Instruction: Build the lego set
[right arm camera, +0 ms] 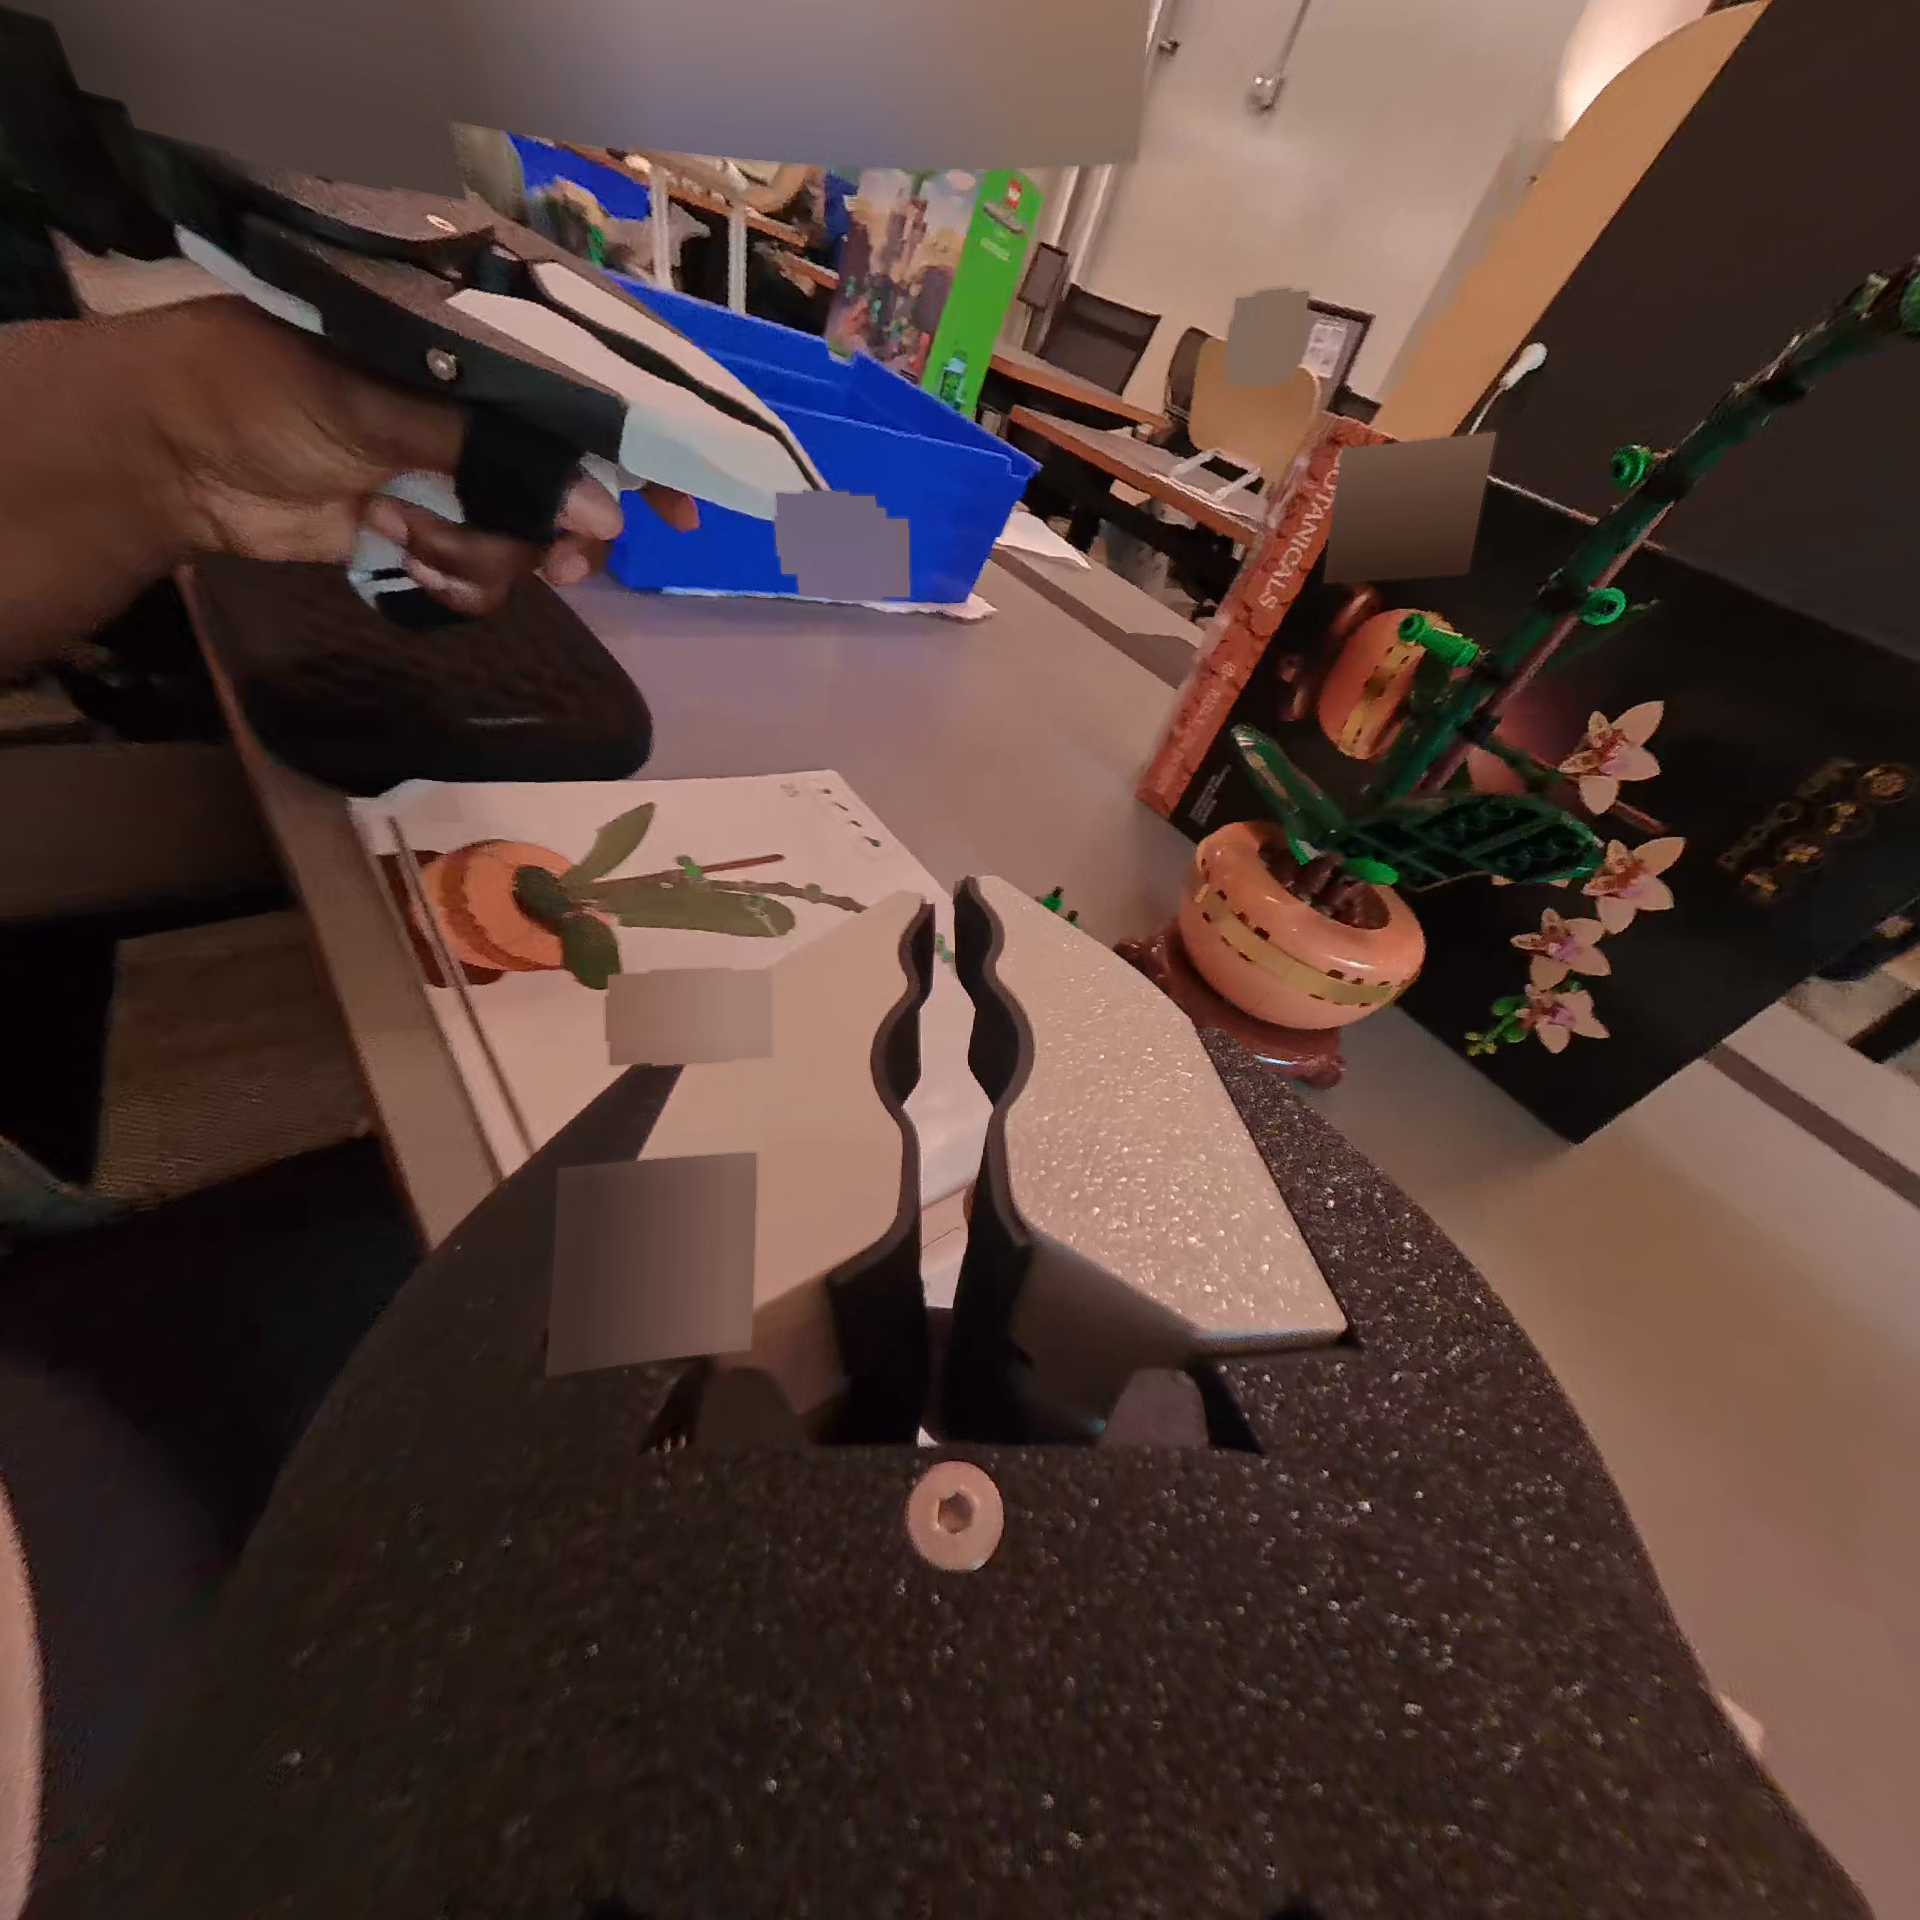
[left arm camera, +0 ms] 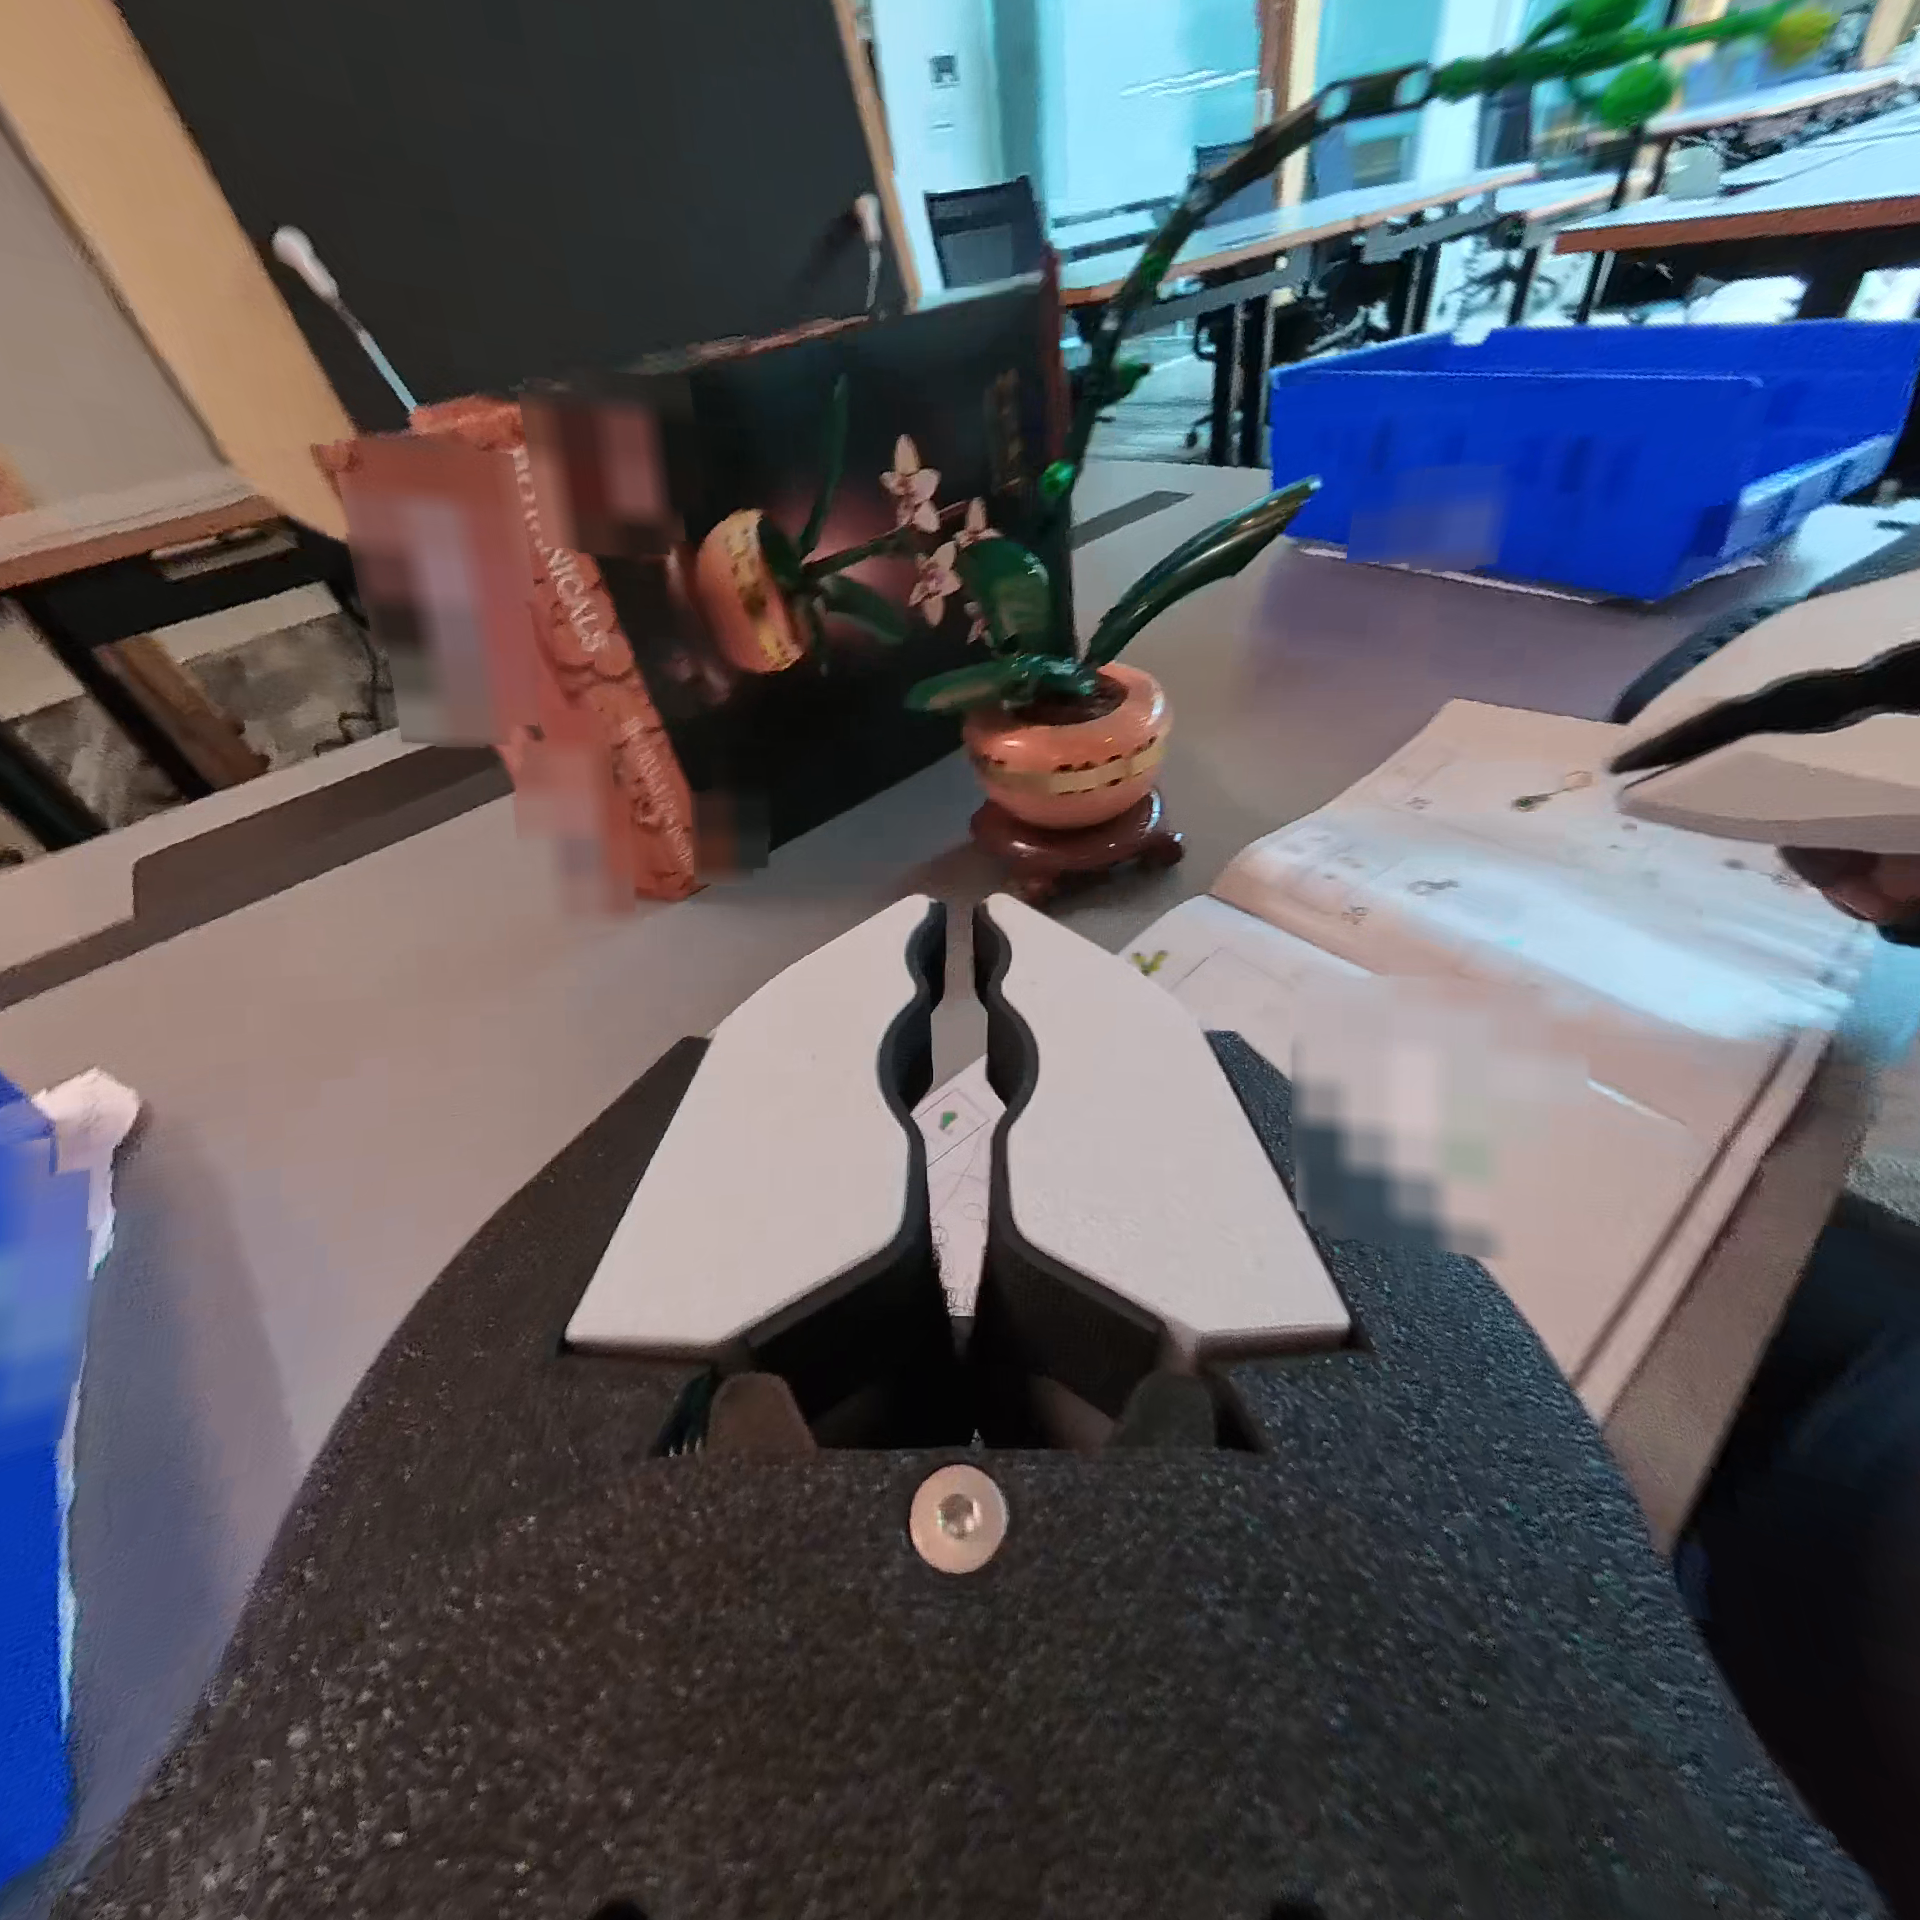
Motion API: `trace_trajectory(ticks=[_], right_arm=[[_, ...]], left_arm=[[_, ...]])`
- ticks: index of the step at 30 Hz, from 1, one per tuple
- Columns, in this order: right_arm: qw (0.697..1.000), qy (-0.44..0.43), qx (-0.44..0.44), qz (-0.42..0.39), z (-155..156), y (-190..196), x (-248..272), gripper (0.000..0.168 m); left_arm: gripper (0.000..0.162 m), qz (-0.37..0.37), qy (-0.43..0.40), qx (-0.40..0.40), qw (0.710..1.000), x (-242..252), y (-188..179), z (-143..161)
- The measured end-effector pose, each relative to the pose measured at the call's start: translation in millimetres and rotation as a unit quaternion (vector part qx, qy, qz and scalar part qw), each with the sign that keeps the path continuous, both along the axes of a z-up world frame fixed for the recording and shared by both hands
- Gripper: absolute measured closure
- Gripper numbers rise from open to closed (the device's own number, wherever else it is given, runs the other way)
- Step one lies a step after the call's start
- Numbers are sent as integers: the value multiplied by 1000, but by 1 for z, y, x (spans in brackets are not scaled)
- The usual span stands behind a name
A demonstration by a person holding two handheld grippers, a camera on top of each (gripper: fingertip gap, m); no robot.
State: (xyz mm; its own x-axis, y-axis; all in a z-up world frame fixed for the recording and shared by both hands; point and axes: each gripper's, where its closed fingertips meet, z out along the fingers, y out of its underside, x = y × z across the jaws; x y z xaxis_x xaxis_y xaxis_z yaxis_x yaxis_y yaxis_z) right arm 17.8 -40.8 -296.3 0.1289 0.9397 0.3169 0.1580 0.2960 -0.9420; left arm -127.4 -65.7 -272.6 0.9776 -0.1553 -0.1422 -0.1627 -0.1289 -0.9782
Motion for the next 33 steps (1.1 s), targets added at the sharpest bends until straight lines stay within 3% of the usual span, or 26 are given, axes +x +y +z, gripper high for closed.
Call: trace_trajectory(ticks=[5, 12, 18, 24, 33], right_arm=[[1000, -11, -25, -9, -22, 9, -6, 164], [1000, -16, 8, 18, -24, -1, -10, 164], [999, -30, 24, 38, -28, -8, -12, 164], [999, -13, -20, 38, -23, -2, -10, 163], [999, -11, -23, 40, -22, -2, -10, 163]], left_arm=[[158, 35, -48, -6, 998, -25, 6, -26], [158, 25, -101, 13, 995, -30, 3, -21], [157, 11, -51, -8, 999, -18, 5, -28], [155, 8, 5, -47, 999, -9, 9, -42], [155, 2, -10, -40, 999, -9, 8, -39]])
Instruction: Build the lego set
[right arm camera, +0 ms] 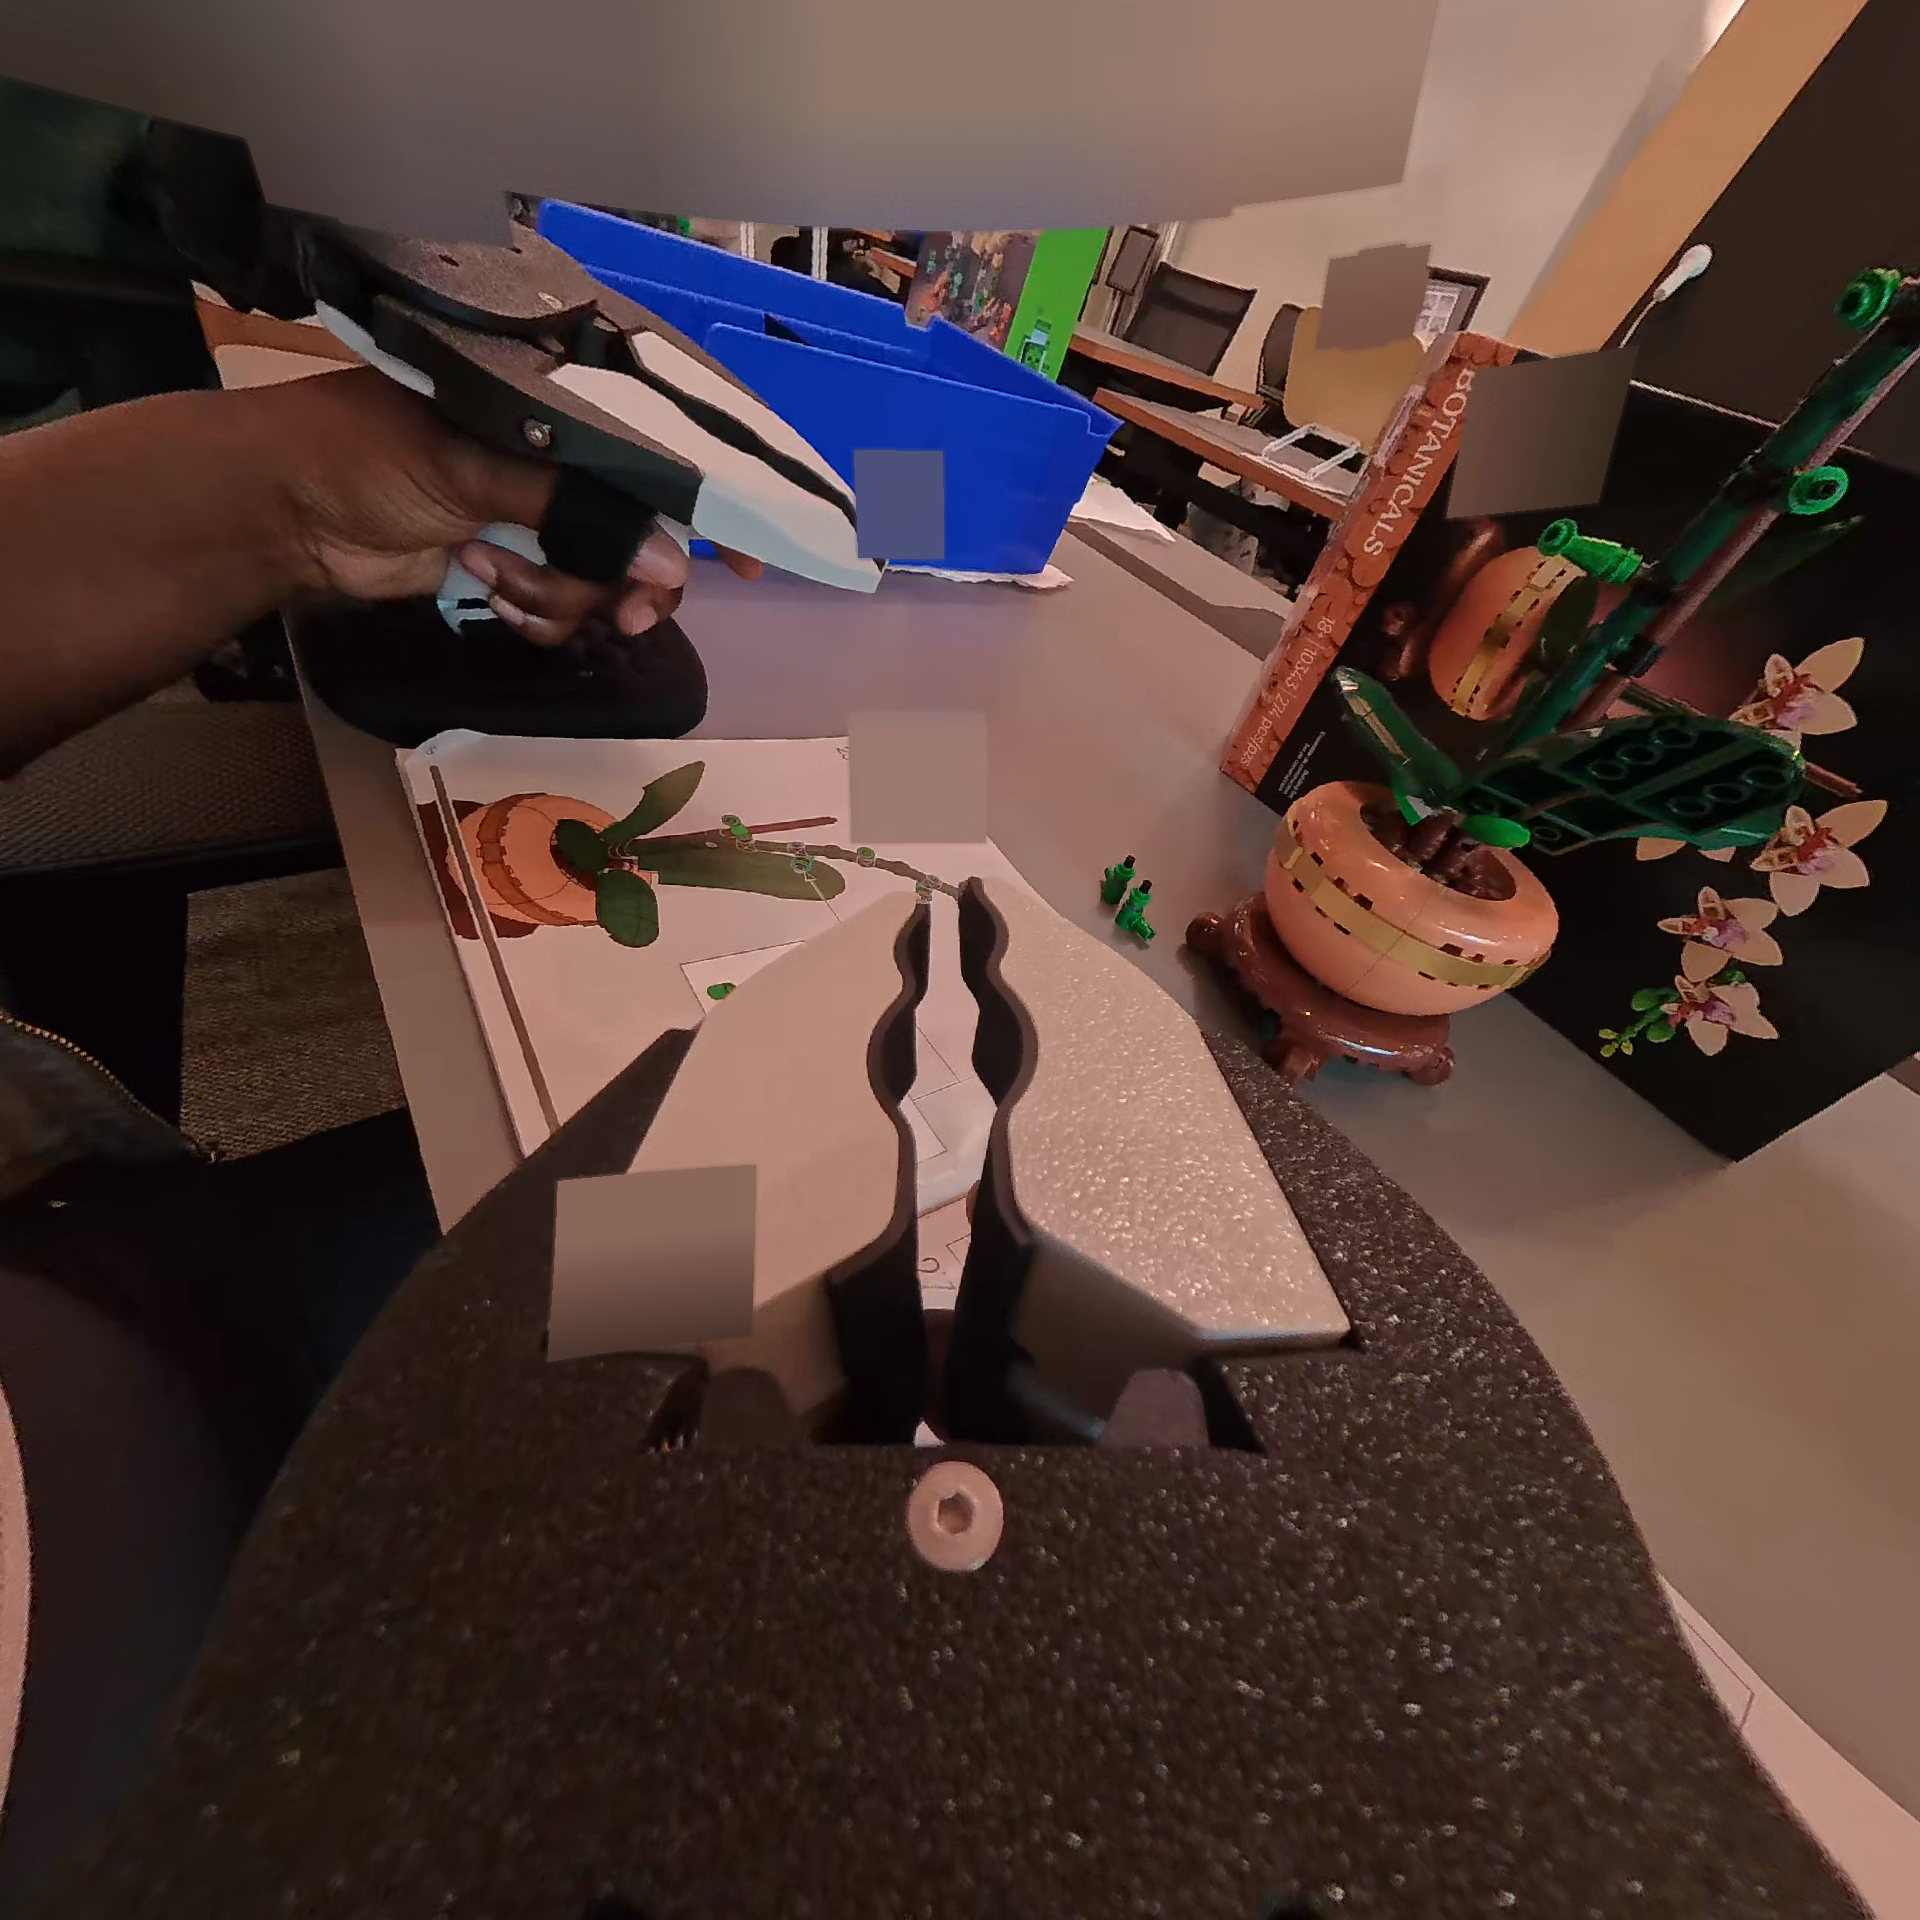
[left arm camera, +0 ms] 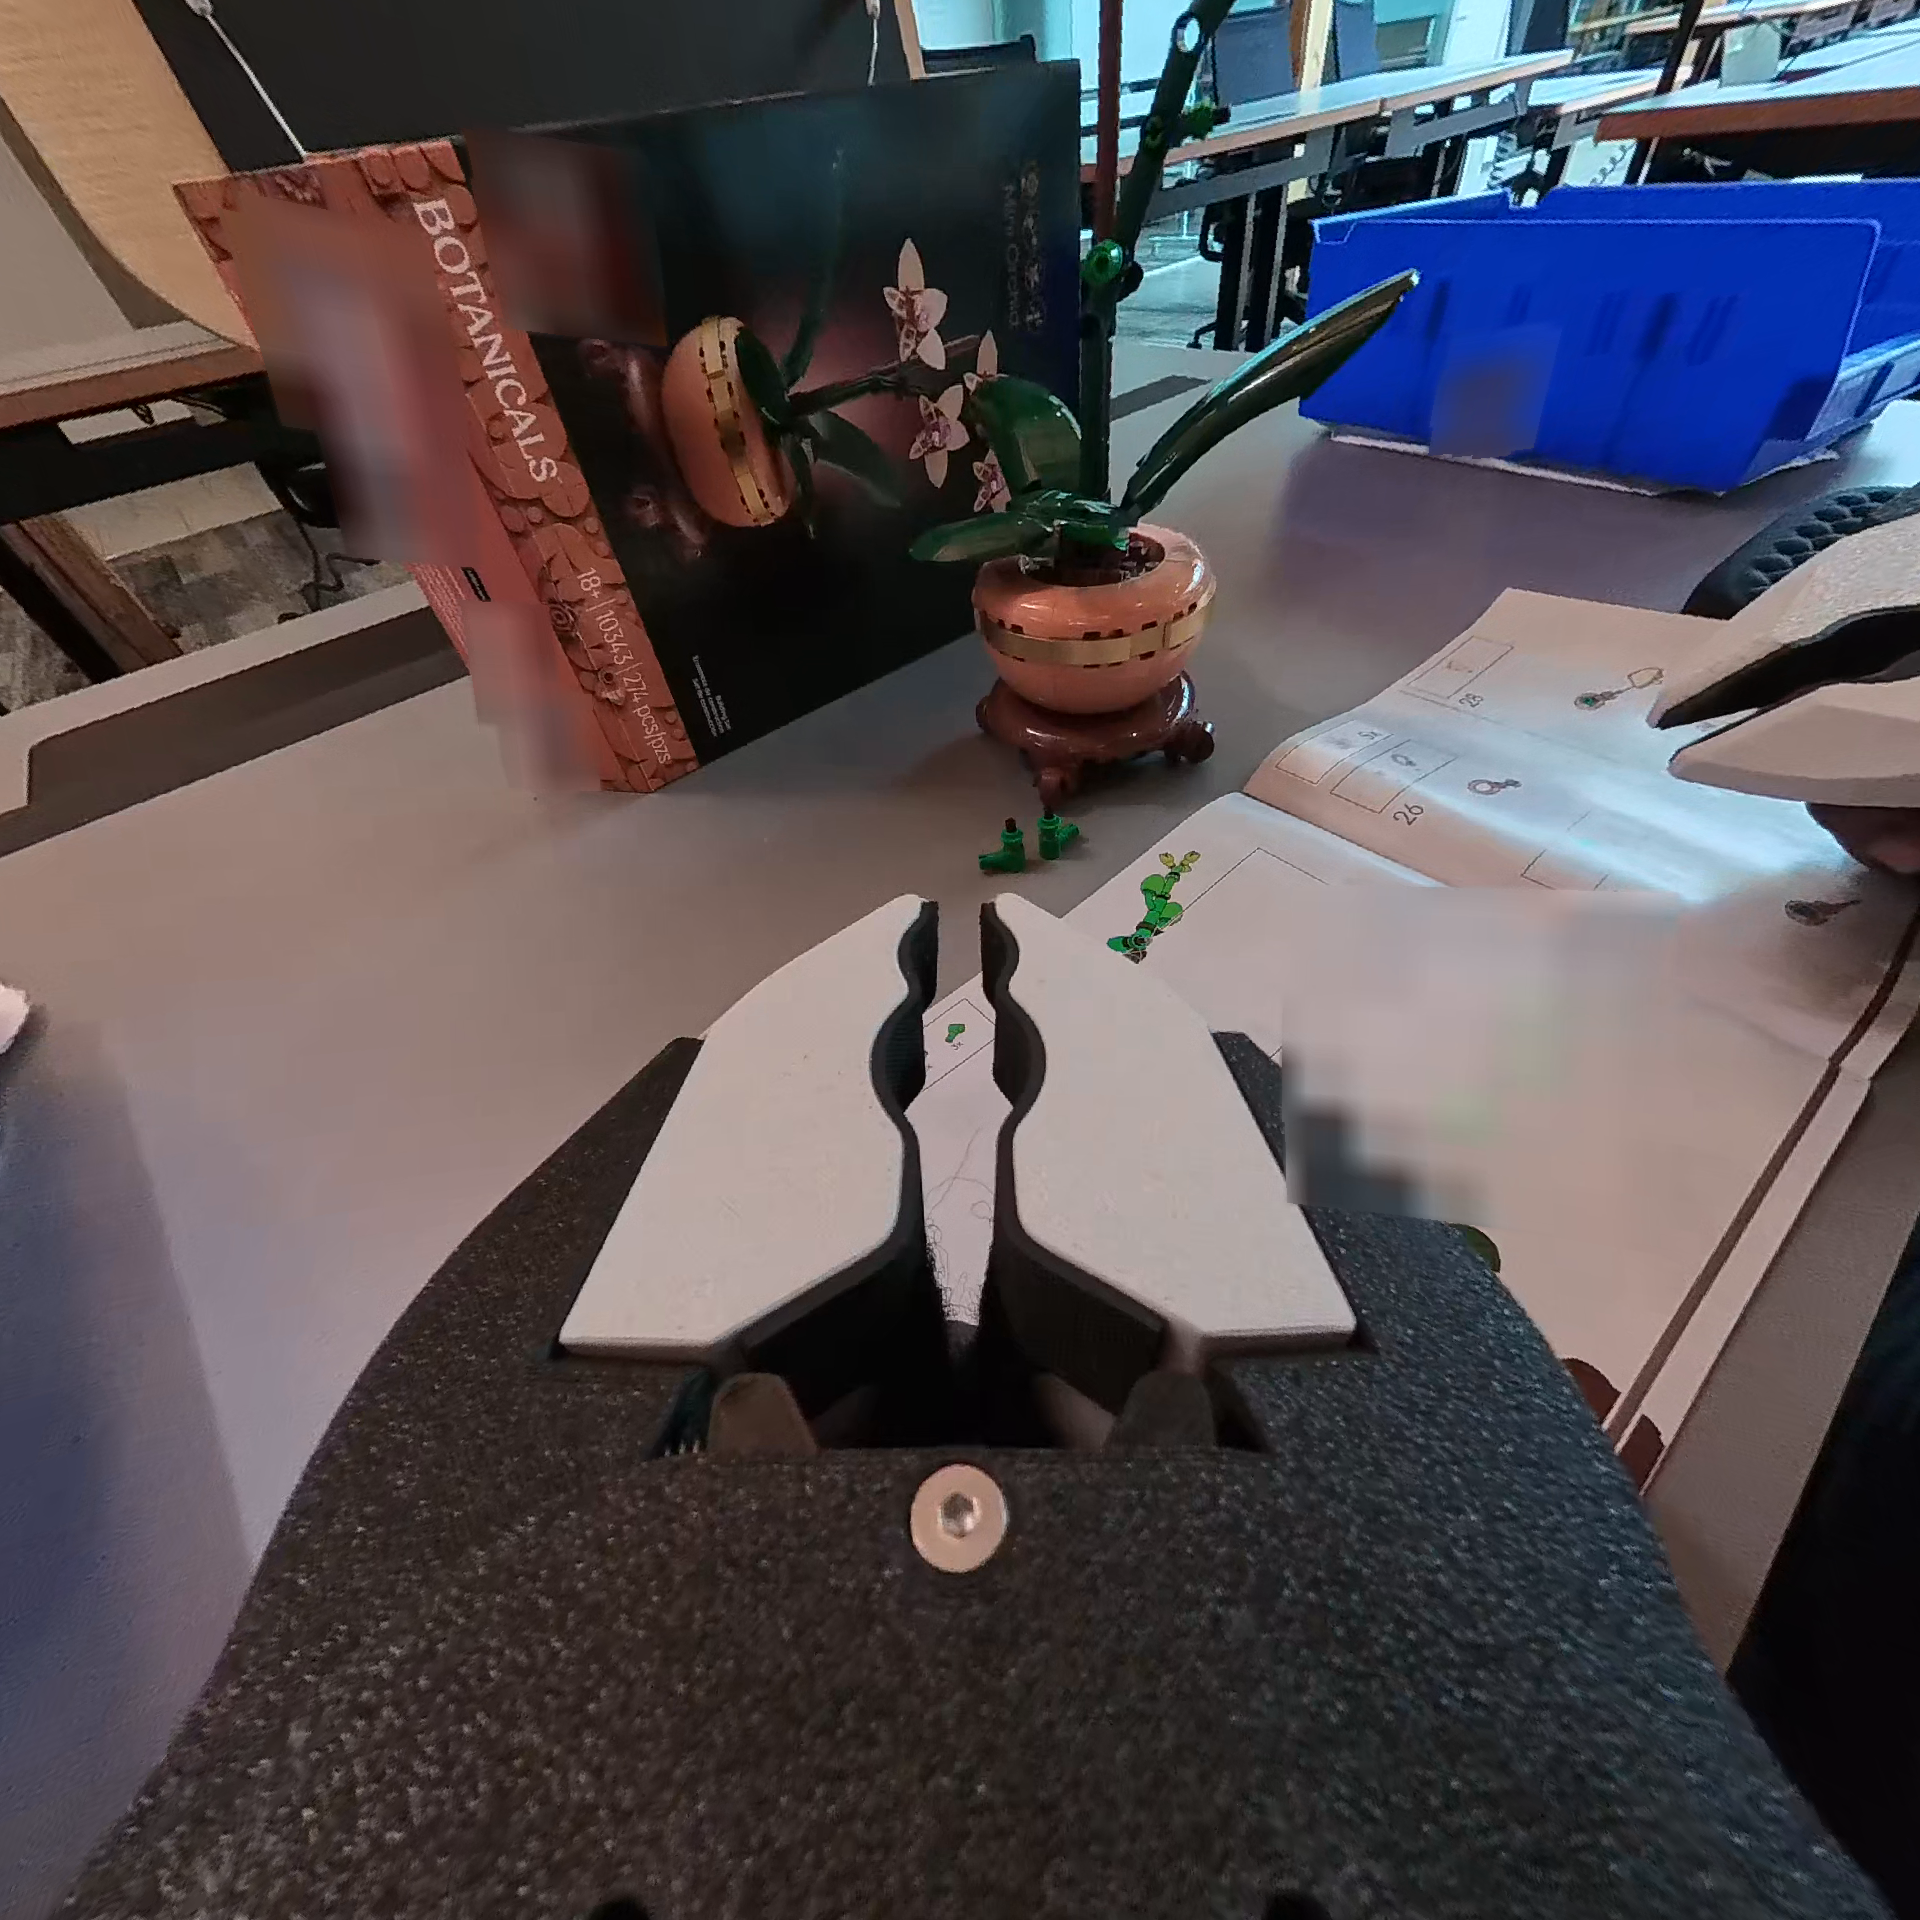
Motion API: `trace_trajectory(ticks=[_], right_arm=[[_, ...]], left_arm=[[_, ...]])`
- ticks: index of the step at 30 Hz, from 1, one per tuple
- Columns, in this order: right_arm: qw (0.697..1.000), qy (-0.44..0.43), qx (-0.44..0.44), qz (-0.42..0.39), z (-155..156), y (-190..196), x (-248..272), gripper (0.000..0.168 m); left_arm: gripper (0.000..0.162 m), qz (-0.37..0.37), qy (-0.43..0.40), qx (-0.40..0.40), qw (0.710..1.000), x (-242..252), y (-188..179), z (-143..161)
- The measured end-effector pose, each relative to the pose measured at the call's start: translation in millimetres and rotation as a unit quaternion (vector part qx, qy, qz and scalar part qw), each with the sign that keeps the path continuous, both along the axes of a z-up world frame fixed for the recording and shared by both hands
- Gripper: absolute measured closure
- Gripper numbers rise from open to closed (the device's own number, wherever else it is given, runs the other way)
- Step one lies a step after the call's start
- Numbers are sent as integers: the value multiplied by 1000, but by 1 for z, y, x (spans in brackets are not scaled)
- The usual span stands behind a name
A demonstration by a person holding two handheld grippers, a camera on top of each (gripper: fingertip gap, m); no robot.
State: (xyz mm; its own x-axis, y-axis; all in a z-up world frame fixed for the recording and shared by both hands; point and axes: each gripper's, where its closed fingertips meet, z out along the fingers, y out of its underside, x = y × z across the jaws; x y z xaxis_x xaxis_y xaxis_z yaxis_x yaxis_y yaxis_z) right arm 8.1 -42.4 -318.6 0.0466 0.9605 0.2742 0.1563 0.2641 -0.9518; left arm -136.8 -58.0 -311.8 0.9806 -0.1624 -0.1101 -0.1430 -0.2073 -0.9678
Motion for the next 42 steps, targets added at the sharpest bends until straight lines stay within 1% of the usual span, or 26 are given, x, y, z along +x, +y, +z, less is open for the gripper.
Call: trace_trajectory(ticks=[9, 15, 20, 26, 35, 42], right_arm=[[999, 23, -30, -6, 6, 6, 3, 163], [998, 40, -50, -13, 10, 12, 6, 163], [998, 44, -47, -12, 11, 11, 6, 162], [999, 38, -21, -9, 10, 6, 5, 162], [999, 41, -26, -9, 11, 7, 6, 161], [1000, 27, 3, -9, 7, 3, 4, 161]], left_arm=[[152, -8, 27, -12, 1000, 5, 1, -5], [151, -6, 12, -4, 1000, 3, 0, -2], [150, -5, 8, -1, 1000, 3, 0, -1], [150, -6, 11, -4, 1000, 3, 0, -2], [149, -6, 11, -5, 1000, 3, 0, -2], [148, -7, 14, -5, 1000, 4, 0, -2]])
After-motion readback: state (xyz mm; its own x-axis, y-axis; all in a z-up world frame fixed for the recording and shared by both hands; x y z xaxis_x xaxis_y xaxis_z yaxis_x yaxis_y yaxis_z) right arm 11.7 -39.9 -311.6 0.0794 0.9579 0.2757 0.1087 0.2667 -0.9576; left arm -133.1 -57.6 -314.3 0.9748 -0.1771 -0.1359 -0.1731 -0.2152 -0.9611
